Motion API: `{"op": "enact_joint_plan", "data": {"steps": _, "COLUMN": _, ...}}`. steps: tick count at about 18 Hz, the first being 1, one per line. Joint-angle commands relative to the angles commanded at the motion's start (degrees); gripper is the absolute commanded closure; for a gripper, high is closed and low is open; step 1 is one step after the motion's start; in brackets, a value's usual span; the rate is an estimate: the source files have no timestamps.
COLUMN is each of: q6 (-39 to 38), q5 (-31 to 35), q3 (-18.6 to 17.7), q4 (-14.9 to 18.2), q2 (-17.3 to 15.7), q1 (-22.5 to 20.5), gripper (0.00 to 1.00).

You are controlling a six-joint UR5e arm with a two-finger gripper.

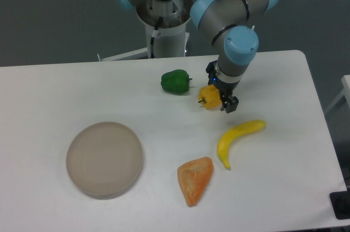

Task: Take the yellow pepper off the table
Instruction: 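Close the gripper around the yellow bell pepper, then lift the yellow pepper and carry it toward the banana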

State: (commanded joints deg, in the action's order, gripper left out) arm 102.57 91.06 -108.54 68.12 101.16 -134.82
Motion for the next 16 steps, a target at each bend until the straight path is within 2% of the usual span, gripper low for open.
{"op": "enact_joint_plan", "data": {"steps": 2, "q6": -0.1, "q5": 0.0, "q3": -1.8, "q4": -1.4, "q2": -0.1, "q1": -0.4, "gripper": 0.0}}
{"op": "enact_joint_plan", "data": {"steps": 7, "q6": -0.4, "q5": 0.1, "q3": -1.8, "q4": -1.8, "q2": 0.3, "q1": 0.0, "gripper": 0.0}}
{"op": "enact_joint_plan", "data": {"steps": 8, "q6": -0.4, "q5": 0.1, "q3": -1.9, "q4": -1.8, "q2": 0.5, "q1": 0.1, "gripper": 0.09}}
{"op": "enact_joint_plan", "data": {"steps": 9, "q6": -0.9, "q5": 0.1, "q3": -1.9, "q4": -1.8, "q2": 0.5, "q1": 0.1, "gripper": 0.29}}
{"op": "enact_joint_plan", "data": {"steps": 11, "q6": -0.9, "q5": 0.1, "q3": -1.9, "q4": -1.8, "q2": 0.6, "q1": 0.0, "gripper": 0.63}}
{"op": "enact_joint_plan", "data": {"steps": 12, "q6": -0.7, "q5": 0.1, "q3": -1.6, "q4": -1.8, "q2": 0.6, "q1": 0.0, "gripper": 0.68}}
{"op": "enact_joint_plan", "data": {"steps": 16, "q6": -0.8, "q5": 3.2, "q3": 1.7, "q4": -0.3, "q2": 0.1, "q1": -0.2, "gripper": 0.69}}
